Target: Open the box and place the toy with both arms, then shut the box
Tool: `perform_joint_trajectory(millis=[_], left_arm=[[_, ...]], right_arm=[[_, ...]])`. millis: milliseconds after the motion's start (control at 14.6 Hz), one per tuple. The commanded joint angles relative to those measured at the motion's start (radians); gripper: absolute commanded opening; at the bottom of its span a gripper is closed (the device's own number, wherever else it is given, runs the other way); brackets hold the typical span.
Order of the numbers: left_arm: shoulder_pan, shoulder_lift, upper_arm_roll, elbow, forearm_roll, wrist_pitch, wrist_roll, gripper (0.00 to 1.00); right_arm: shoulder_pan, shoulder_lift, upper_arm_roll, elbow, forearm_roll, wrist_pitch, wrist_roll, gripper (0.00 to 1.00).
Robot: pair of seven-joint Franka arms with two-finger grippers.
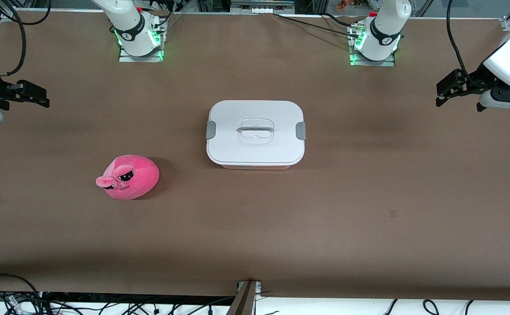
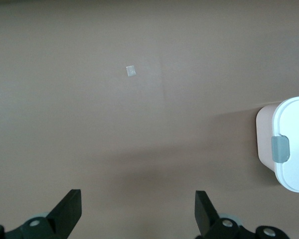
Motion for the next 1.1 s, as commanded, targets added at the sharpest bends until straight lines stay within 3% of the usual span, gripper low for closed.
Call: perform_joint_trajectory(millis=[0,824,1029], left_arm=[[0.006,0.018,-0.006,0.039,0.019,-0.026,0.037,1.0],[0.008,0.028,-0.003,0.044,0.005,-0.054,0.041,1.0],[-0.038,0.031,-0.027,0.041,0.005,-0.062,0.089,1.0]], right_arm=[[-0.002,0.007,0.001,0.018,-0.002,-0.002,0.014,1.0],[0.0,0.007,0.001,0.018,-0.002,-0.002,0.014,1.0],[0.0,0.007,0.001,0.017,-0.002,-0.002,0.014,1.0]])
